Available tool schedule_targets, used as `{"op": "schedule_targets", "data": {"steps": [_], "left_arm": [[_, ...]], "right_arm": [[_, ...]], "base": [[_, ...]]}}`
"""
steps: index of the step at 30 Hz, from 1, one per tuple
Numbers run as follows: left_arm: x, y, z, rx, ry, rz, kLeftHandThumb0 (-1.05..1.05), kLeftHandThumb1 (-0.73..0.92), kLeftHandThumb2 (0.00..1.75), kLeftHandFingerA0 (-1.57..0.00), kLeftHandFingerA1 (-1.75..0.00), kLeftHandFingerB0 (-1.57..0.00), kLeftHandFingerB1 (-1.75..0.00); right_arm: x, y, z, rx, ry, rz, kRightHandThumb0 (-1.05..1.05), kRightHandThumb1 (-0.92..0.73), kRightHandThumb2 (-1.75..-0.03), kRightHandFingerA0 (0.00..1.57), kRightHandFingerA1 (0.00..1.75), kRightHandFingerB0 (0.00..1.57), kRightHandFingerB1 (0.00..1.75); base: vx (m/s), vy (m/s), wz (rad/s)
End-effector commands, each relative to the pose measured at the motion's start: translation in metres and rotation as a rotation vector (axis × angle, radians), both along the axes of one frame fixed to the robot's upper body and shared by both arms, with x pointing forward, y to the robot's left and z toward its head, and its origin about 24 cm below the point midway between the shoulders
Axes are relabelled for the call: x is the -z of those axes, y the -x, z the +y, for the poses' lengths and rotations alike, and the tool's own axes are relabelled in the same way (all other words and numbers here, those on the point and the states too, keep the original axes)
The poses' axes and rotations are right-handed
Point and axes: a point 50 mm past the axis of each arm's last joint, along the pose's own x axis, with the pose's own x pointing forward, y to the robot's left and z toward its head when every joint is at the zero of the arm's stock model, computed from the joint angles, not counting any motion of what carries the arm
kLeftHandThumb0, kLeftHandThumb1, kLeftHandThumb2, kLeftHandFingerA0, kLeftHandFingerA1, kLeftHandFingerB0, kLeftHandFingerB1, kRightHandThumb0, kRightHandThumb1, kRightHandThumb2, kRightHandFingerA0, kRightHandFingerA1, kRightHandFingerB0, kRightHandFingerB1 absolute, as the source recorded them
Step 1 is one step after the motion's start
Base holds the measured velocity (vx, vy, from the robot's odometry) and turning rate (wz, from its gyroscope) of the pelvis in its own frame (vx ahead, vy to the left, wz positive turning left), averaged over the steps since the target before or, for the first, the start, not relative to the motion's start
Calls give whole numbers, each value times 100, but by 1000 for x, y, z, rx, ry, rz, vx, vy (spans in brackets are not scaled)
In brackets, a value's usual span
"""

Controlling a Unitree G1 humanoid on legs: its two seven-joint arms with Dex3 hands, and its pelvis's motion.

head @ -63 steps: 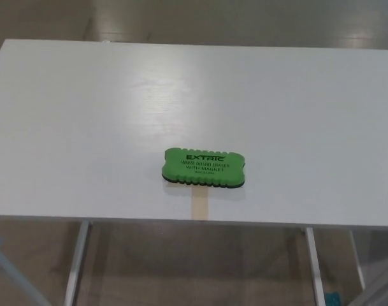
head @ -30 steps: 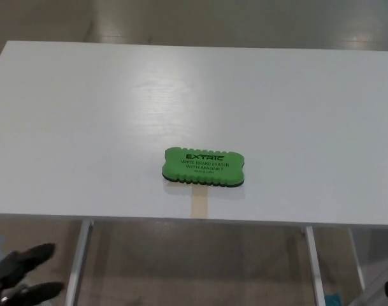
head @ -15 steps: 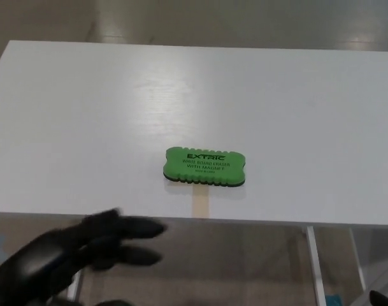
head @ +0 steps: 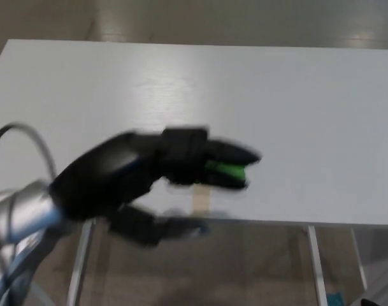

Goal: Use the left hand to press on the green eraser and wipe the desk from center to the left and then back to center.

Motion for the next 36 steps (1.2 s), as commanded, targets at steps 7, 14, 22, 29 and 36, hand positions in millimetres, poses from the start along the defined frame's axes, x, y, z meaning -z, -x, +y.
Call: {"op": "schedule_targets", "data": {"steps": [7, 14, 22, 29, 36], "left_arm": [[16, -60, -35, -286, -98, -3, -34, 77, 63, -62, -40, -48, -37], [28, -91, -58, -437, -96, 24, -29, 80, 66, -83, -47, -66, -40], [56, -110, -71, -653, -41, 174, -15, 86, 66, -108, -77, -88, -97], [74, -114, -66, -737, -13, 271, -13, 86, 68, -109, -79, -86, -97], [91, -116, -57, -783, -39, 338, -13, 86, 68, -108, -79, -86, -95]], "right_arm": [[-2, 4, -3, -43, 47, -25, -44, -59, -86, 54, 58, 34, 48], [-3, 2, -1, -27, 43, -44, -44, -59, -85, 53, 57, 35, 49], [-4, 3, 3, -34, 52, -55, -37, -71, -62, 59, 45, 41, 36], [-5, 3, 0, -46, 66, -57, -37, -72, -62, 59, 45, 41, 36], [-4, 5, 0, -52, 72, -53, -37, -73, -61, 59, 45, 42, 37]], "base": [[0, 0, 0], [0, 0, 0], [0, 0, 0], [0, 0, 0], [0, 0, 0]]}}
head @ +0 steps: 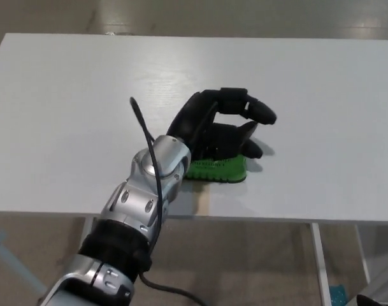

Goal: Use the left hand to press on the green eraser and wipe the desk from center to the left and then back to center.

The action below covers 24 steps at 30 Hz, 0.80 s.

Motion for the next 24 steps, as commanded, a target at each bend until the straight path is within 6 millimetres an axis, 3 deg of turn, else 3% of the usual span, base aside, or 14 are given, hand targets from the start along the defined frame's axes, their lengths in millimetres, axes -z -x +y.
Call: {"op": "schedule_targets", "data": {"steps": [1, 10, 15, 16, 24], "left_arm": [[14, -5, 10, -168, -28, 7, -14, 86, 67, -108, -79, -87, -92], [39, -1, 25, -248, -1, 64, -12, 83, 70, -108, -79, -88, -95], [43, -1, 26, -273, 4, 71, -12, 83, 70, -109, -79, -88, -93], [43, -1, 25, -273, -1, 73, -12, 82, 70, -109, -80, -89, -92], [47, 1, 19, -247, -29, 74, -13, 83, 70, -109, -80, -89, -96]], "right_arm": [[-1, 8, -1, -16, 36, -17, -37, -73, -62, 59, 44, 42, 37], [1, 12, 0, -16, 35, -9, -38, -73, -63, 59, 44, 42, 37], [2, 14, -1, -18, 29, -2, -39, -73, -63, 59, 44, 42, 37], [2, 14, -1, -19, 28, -2, -45, -61, -87, 53, 56, 37, 50], [1, 12, -1, -16, 26, -6, -45, -61, -88, 53, 57, 37, 50]], "base": [[0, 0, 0], [0, 0, 0], [0, 0, 0], [0, 0, 0], [0, 0, 0]]}}
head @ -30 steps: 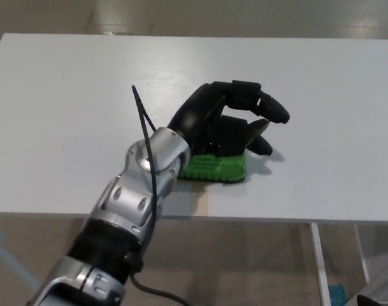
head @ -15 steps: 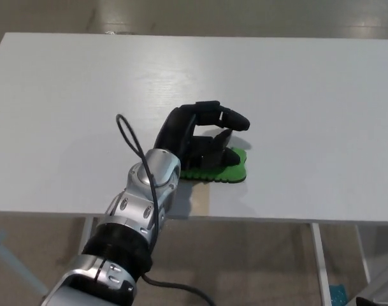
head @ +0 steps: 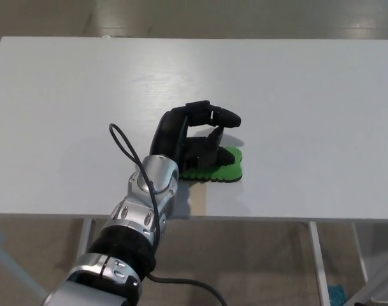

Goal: Use the left hand to press on the green eraser and wipe the desk from center to the left and then back to center.

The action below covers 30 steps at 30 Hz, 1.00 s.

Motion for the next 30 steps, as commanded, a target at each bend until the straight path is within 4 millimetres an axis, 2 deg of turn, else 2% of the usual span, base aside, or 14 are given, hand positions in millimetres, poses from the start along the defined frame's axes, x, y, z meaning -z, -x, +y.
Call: {"op": "schedule_targets", "data": {"steps": [1, 11, 12, 14, 17, 24, 26, 30], "left_arm": [[16, 6, 0, -8, -54, 45, -13, 83, 70, -109, -80, -89, -96], [32, 14, 6, -18, -56, 75, -14, 82, 72, -109, -81, -90, -94], [36, 17, 13, -29, -53, 81, -14, 82, 72, -109, -81, -90, -93], [38, 17, 15, -33, -51, 83, -14, 82, 72, -109, -81, -90, -93], [45, 20, 34, -62, -57, 97, -14, 83, 72, -109, -80, -90, -92], [47, 20, 56, -102, -72, 92, -13, 83, 73, -110, -81, -90, -92], [48, 21, 71, -138, -70, 94, -12, 81, 75, -111, -82, -91, -94], [51, 23, 87, -174, -68, 97, -12, 80, 76, -112, -82, -89, -97]], "right_arm": [[-1, 2, -1, 3, 0, -8, -45, -61, -88, 53, 57, 37, 50], [-3, -2, -1, 9, 6, -27, -45, -61, -88, 54, 58, 38, 51], [-3, -2, -1, 13, 7, -30, -39, -73, -62, 62, 47, 45, 38], [-2, -2, -1, 15, 6, -30, -39, -73, -62, 62, 47, 45, 38], [-2, 1, -2, 8, 7, -23, -38, -73, -62, 62, 47, 44, 38], [0, 3, -1, 19, -3, -18, -38, -73, -62, 62, 47, 44, 38], [1, 7, -1, 28, -16, -10, -38, -73, -62, 62, 47, 45, 38], [3, 9, -1, 27, -19, 5, -39, -73, -62, 62, 47, 45, 38]], "base": [[0, 0, 0], [0, 0, 0], [0, 0, 0], [0, 0, 0], [0, 0, 0], [0, 0, 0], [0, 0, 0], [0, 0, 0]]}}
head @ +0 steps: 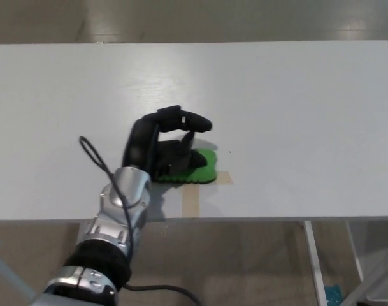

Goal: Use the left hand to press on the green eraser and wipe the desk from center to the left and then back to center.

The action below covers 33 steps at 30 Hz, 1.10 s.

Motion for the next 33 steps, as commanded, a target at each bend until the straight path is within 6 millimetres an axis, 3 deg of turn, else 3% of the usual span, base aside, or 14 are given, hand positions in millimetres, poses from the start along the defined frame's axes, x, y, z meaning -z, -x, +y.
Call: {"op": "schedule_targets", "data": {"steps": [1, 4, 8, 15, 17, 20, 33], "left_arm": [[36, 18, 48, -109, -39, 142, -11, 79, 76, -112, -83, -90, -99], [37, 20, 55, -122, -42, 141, -11, 79, 76, -112, -83, -90, -99], [38, 26, 85, -164, -81, 130, -11, 78, 77, -111, -81, -91, -95], [38, 31, 114, -221, -97, 146, -10, 79, 75, -111, -81, -91, -93], [38, 38, 139, -279, -106, 173, -9, 83, 68, -109, -76, -88, -92], [40, 45, 157, -320, -98, 200, -8, 84, 67, -108, -74, -88, -91], [44, 59, 185, -390, -64, 264, -8, 85, 68, -107, -74, -81, -86]], "right_arm": [[4, 8, 0, 16, -15, 21, -38, -73, -62, 62, 47, 45, 38], [4, 8, 1, 19, -13, 26, -38, -73, -62, 62, 47, 45, 38], [5, 10, 1, 13, -8, 35, -37, -73, -62, 62, 47, 46, 38], [6, 11, 1, 18, -7, 42, -38, -73, -63, 62, 48, 47, 39], [6, 12, 1, 22, -10, 41, -38, -73, -63, 62, 48, 47, 39], [7, 13, 0, 22, -14, 46, -38, -73, -63, 62, 48, 47, 39], [9, 16, 1, 35, -21, 65, -38, -73, -62, 63, 48, 49, 39]], "base": [[0, 0, 0], [0, 0, 0], [0, 0, 0], [0, 0, 0], [0, 0, 0], [0, 0, 0], [0, 0, 0]]}}
